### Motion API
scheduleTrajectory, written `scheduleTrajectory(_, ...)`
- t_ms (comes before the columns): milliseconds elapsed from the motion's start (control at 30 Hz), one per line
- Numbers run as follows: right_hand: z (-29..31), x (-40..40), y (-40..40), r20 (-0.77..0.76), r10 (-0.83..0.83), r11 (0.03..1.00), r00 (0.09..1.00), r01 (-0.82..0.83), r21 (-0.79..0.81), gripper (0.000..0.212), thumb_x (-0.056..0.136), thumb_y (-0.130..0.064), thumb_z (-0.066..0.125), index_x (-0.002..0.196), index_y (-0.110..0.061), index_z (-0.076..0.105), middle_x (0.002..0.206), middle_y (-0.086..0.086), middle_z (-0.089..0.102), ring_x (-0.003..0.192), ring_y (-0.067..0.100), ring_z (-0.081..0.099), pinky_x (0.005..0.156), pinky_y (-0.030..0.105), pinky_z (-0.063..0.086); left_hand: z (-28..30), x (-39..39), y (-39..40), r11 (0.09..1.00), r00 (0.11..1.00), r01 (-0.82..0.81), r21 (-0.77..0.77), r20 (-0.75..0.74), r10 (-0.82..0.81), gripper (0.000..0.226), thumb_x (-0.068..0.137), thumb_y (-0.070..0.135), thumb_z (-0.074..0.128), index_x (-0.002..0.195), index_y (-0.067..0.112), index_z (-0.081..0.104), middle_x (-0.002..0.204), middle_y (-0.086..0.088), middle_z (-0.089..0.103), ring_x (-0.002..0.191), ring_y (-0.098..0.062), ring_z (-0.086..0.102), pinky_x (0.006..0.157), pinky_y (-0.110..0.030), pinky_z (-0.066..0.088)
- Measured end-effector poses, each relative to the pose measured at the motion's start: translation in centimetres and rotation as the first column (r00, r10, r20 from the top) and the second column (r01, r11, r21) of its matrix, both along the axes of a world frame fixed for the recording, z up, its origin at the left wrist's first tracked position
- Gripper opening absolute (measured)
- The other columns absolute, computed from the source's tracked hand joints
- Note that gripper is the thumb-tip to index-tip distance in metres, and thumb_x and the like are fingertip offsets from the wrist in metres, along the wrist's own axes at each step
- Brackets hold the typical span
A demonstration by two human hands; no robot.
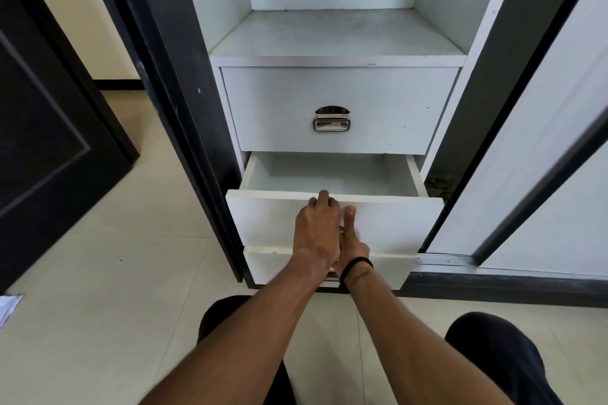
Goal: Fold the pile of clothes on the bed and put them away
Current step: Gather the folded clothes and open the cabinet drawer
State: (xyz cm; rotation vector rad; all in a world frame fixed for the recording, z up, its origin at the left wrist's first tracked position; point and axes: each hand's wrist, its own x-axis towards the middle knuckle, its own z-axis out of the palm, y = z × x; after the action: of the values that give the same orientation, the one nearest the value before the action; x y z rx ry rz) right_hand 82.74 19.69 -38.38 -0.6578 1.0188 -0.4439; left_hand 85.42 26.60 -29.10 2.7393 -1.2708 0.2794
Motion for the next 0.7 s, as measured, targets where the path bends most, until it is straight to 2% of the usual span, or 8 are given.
scheduleTrajectory(67,-0.6,-0.6,0.3,0.014,0.000,1.000,1.000,0.000,0.007,0.109,0.021,-0.098,0.074,0.090,-0.014,0.066,0.092,0.013,0.078,0.094,0.030,0.074,0.095,0.048,0.058,0.0,-0.6,0.8,1.000,1.000,0.005,-0.005,-0.004,-0.005,0.054,0.089,0.029,0.078,0.134,0.012,0.053,0.133,-0.006,0.049,0.110,-0.019,0.062,0.090,-0.028,0.054)
scheduleTrajectory(133,-0.5,-1.2,0.9,0.001,0.022,1.000,1.000,-0.022,-0.016,0.102,0.029,-0.097,0.072,0.089,-0.015,0.065,0.078,0.007,0.070,0.080,0.024,0.068,0.096,0.049,0.057,-0.1,-1.1,1.3,1.000,1.000,0.010,-0.013,-0.015,-0.010,0.052,0.090,0.029,0.078,0.133,0.013,0.054,0.132,-0.005,0.049,0.109,-0.020,0.063,0.089,-0.029,0.054)
scheduleTrajectory(267,0.5,-1.7,1.3,-0.079,-0.007,1.000,0.997,0.005,-0.028,0.094,0.047,-0.092,0.070,0.100,-0.014,0.067,0.068,0.002,0.067,0.072,0.020,0.062,0.078,0.042,0.057,-0.1,0.2,1.8,0.999,0.996,0.044,-0.001,0.075,-0.044,0.042,0.091,0.029,0.074,0.127,0.018,0.055,0.124,-0.001,0.055,0.095,-0.019,0.065,0.080,-0.030,0.052)
scheduleTrajectory(333,0.8,-1.2,0.8,-0.046,-0.040,0.999,0.998,0.041,0.007,0.109,0.035,-0.091,0.075,0.112,-0.014,0.066,0.077,0.003,0.063,0.072,0.019,0.058,0.064,0.037,0.051,-0.3,2.1,1.9,0.997,0.994,0.069,-0.042,0.089,-0.066,0.043,0.094,0.030,0.072,0.132,0.019,0.056,0.127,-0.002,0.059,0.102,-0.021,0.064,0.086,-0.034,0.053)
scheduleTrajectory(400,0.5,-0.2,0.0,-0.009,-0.091,0.996,0.996,0.091,0.025,0.132,0.018,-0.091,0.080,0.123,-0.013,0.065,0.077,0.002,0.059,0.066,0.016,0.053,0.053,0.031,0.047,-0.1,4.2,1.6,0.994,0.998,0.064,-0.090,0.022,-0.062,0.043,0.097,0.028,0.069,0.136,0.017,0.057,0.131,-0.004,0.061,0.115,-0.024,0.060,0.097,-0.038,0.050)
scheduleTrajectory(533,-0.1,1.6,-1.0,0.011,-0.167,0.986,0.986,0.166,0.030,0.138,0.014,-0.090,0.079,0.126,-0.010,0.064,0.086,0.006,0.061,0.062,0.015,0.050,0.043,0.024,0.045,1.4,7.4,0.4,0.991,0.990,0.088,-0.102,-0.099,-0.098,0.037,0.098,0.030,0.069,0.132,0.015,0.063,0.125,-0.008,0.067,0.114,-0.028,0.062,0.100,-0.038,0.048)
scheduleTrajectory(600,0.1,1.4,-0.3,0.002,-0.199,0.979,0.980,0.199,0.037,0.130,0.019,-0.091,0.079,0.119,-0.009,0.065,0.080,0.006,0.058,0.059,0.015,0.048,0.040,0.022,0.041,2.4,8.1,0.1,0.991,0.973,0.126,-0.054,-0.189,-0.134,0.034,0.098,0.033,0.069,0.128,0.015,0.066,0.125,-0.007,0.065,0.115,-0.028,0.061,0.096,-0.037,0.048)
scheduleTrajectory(700,0.0,0.4,1.1,0.008,-0.186,0.980,0.983,0.185,0.069,0.098,0.040,-0.085,0.079,0.104,-0.013,0.063,0.073,0.004,0.052,0.060,0.015,0.045,0.038,0.022,0.038,2.7,7.9,0.9,0.976,0.955,0.211,0.059,-0.227,-0.192,0.028,0.100,0.034,0.066,0.119,0.014,0.067,0.121,-0.006,0.062,0.113,-0.028,0.060,0.091,-0.036,0.048)
